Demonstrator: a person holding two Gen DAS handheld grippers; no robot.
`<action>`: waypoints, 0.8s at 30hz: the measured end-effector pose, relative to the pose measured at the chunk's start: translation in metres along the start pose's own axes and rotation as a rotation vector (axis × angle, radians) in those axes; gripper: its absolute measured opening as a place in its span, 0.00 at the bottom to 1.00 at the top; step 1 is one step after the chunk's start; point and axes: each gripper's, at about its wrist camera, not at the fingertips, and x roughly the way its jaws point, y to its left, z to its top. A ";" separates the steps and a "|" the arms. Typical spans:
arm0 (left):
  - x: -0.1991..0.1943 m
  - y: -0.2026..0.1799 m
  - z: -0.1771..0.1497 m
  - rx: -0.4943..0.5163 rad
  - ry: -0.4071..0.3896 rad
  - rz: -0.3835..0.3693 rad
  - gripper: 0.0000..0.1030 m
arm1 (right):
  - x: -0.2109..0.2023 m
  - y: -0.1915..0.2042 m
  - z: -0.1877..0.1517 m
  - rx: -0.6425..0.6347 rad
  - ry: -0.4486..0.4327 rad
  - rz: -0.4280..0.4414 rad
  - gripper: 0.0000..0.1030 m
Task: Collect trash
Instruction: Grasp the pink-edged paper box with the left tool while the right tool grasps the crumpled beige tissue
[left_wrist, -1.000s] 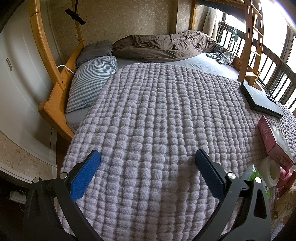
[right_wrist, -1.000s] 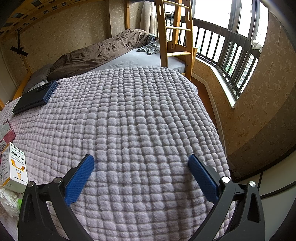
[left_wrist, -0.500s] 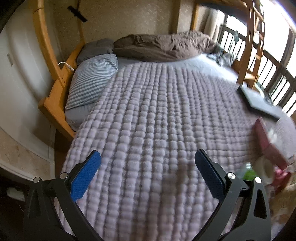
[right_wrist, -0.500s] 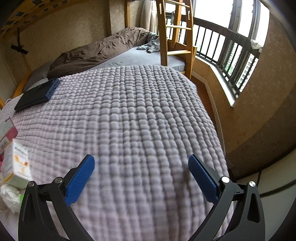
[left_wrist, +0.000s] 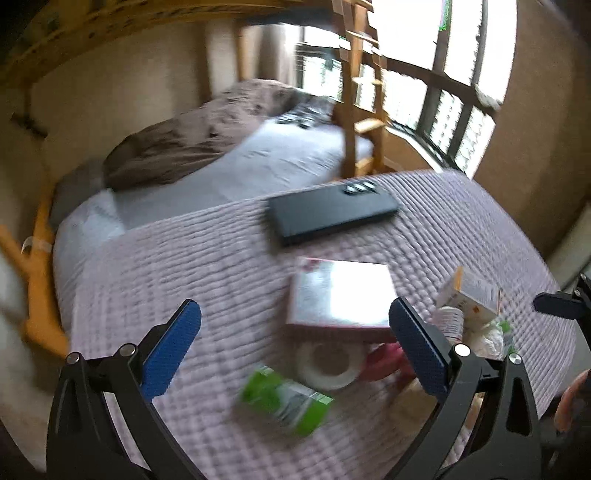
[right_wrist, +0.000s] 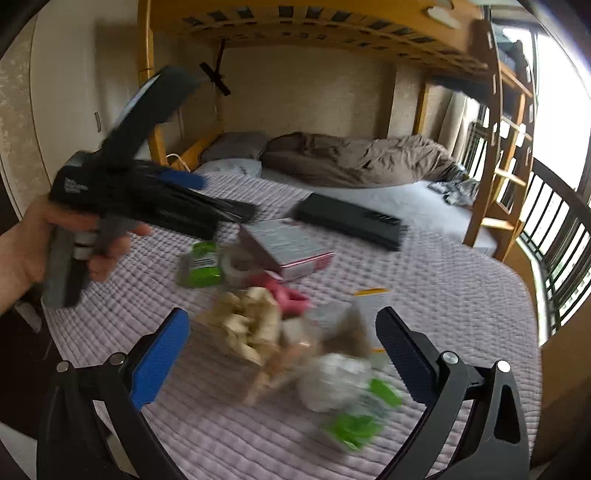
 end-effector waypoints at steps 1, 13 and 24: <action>0.006 -0.004 0.004 0.018 0.018 -0.006 0.99 | 0.008 0.007 0.004 0.010 0.015 0.008 0.96; 0.068 -0.029 0.018 0.149 0.217 -0.019 0.99 | 0.054 0.025 0.004 0.014 0.115 -0.014 0.83; 0.066 -0.013 0.014 0.099 0.195 -0.056 0.87 | 0.058 0.018 0.002 0.000 0.122 0.036 0.42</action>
